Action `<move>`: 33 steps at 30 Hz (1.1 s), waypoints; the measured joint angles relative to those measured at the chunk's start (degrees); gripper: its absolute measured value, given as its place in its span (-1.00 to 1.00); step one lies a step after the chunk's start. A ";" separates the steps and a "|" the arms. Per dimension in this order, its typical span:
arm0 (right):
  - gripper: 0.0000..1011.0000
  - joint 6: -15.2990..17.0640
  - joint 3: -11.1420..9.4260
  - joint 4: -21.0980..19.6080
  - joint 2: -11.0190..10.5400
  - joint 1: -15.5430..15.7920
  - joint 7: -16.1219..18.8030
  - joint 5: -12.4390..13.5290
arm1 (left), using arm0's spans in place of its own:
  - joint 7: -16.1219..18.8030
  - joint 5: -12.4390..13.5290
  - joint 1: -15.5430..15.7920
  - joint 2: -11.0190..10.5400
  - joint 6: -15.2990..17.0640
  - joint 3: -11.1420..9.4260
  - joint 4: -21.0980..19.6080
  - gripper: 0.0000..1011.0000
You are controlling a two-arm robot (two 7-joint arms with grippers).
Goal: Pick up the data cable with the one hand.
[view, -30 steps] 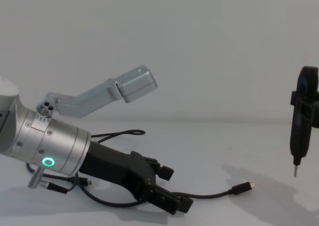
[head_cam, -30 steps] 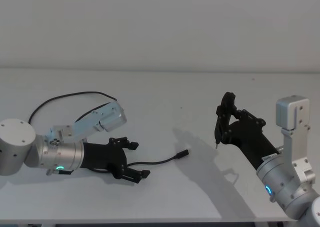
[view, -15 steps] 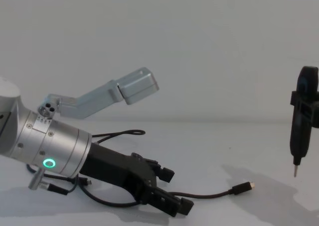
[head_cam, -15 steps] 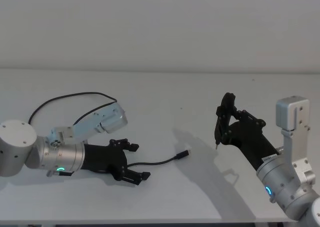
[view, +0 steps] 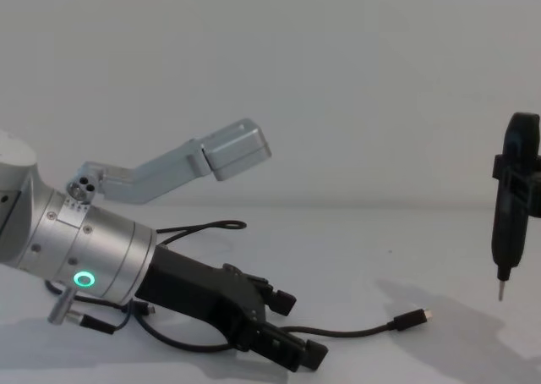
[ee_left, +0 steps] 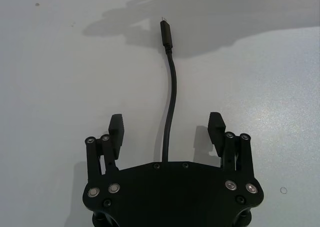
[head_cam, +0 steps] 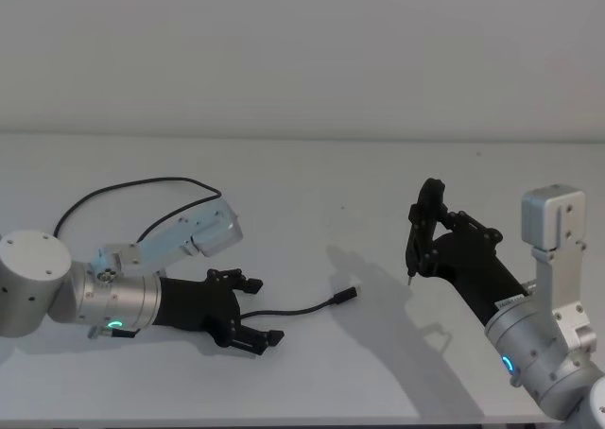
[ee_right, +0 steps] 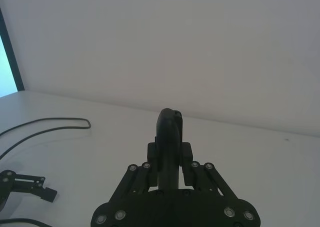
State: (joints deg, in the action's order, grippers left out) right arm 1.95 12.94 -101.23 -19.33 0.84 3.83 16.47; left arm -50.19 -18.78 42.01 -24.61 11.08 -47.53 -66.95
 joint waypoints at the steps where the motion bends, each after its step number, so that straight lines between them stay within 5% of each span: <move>1: -0.46 0.00 0.00 0.00 0.00 0.00 0.00 0.00 | 0.01 -0.01 0.01 -0.01 0.06 -0.05 0.00 0.92; 33: -0.46 0.00 0.00 0.00 0.00 0.00 0.00 0.00 | 0.08 -0.12 0.13 -0.08 0.51 -0.30 -0.05 -0.91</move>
State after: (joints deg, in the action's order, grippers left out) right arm 1.95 12.94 -101.23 -19.33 0.84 3.83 16.47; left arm -50.11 -18.90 42.14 -24.69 11.60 -47.82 -67.01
